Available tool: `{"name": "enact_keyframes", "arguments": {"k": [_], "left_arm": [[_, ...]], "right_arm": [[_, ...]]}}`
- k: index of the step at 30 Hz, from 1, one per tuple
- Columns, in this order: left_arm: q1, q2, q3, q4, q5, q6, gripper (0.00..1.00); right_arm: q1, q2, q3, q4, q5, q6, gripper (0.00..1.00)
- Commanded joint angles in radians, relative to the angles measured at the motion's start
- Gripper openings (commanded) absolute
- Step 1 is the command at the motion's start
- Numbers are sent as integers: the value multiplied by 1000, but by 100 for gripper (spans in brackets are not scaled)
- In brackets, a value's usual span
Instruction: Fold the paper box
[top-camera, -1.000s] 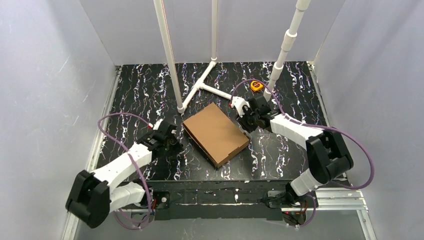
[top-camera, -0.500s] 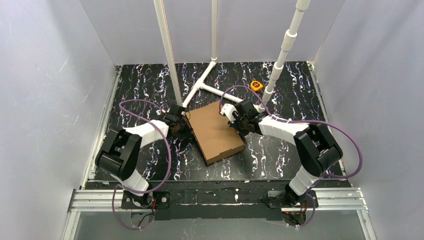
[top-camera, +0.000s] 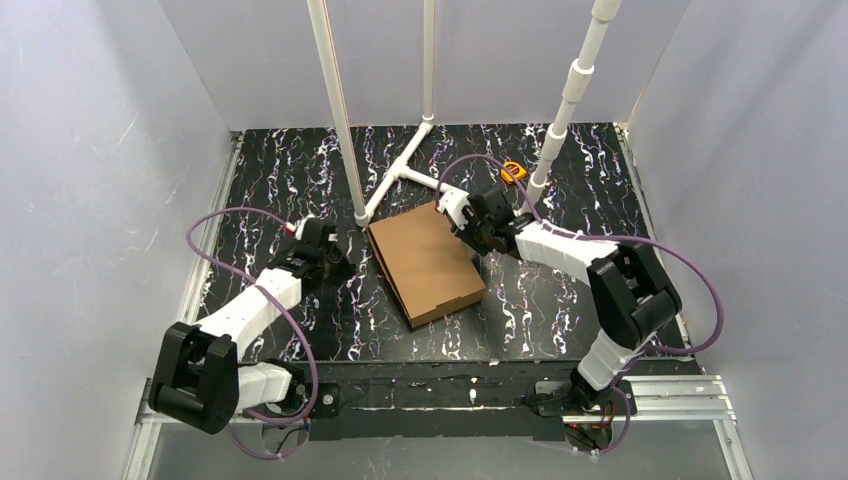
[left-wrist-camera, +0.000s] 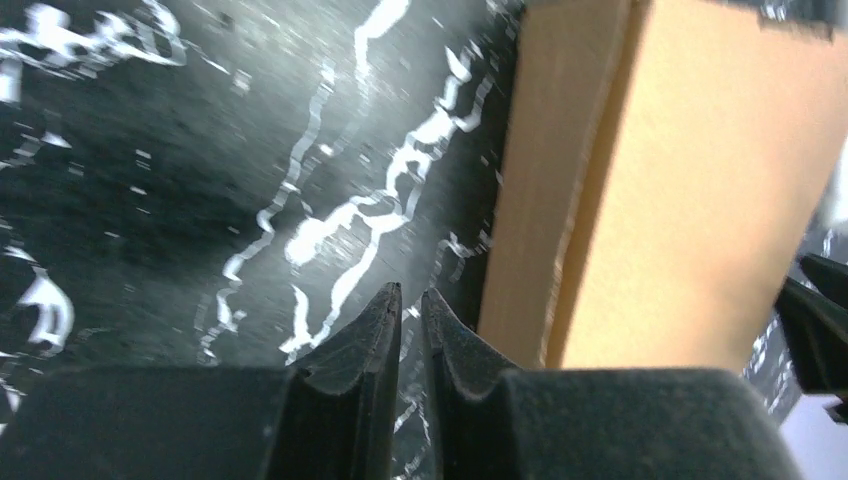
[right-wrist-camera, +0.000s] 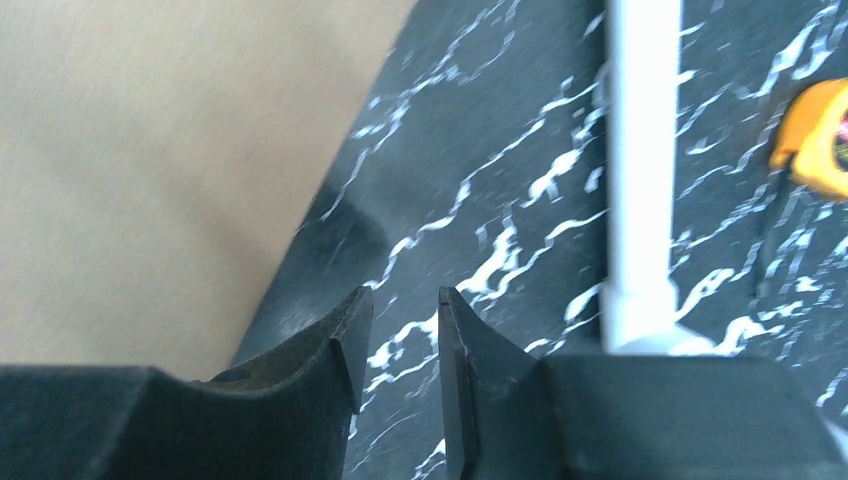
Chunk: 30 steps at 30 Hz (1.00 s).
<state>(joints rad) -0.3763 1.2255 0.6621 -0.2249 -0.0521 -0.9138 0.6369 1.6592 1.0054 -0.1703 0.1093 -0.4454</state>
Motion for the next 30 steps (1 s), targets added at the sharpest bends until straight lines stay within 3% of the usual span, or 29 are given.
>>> {"name": "enact_keyframes", "arguments": {"k": [1, 5, 11, 16, 19, 24, 30], "left_arm": [[87, 14, -31, 30, -41, 44, 15], [148, 143, 19, 174, 78, 71, 15], [177, 345, 150, 208, 149, 66, 8], [186, 426, 201, 211, 177, 66, 7], [188, 455, 221, 218, 193, 71, 5], [184, 549, 309, 268, 348, 104, 0], [110, 529, 323, 250, 395, 138, 0]], "right_arm": [[-20, 60, 139, 34, 23, -26, 40], [-30, 149, 256, 30, 13, -16, 40], [-41, 315, 429, 6, 10, 8, 39], [-50, 404, 513, -5, -7, 9, 38], [-52, 436, 539, -11, -78, -6, 37], [-34, 461, 575, -100, -375, -20, 34], [63, 432, 517, -90, -389, -52, 33]]}}
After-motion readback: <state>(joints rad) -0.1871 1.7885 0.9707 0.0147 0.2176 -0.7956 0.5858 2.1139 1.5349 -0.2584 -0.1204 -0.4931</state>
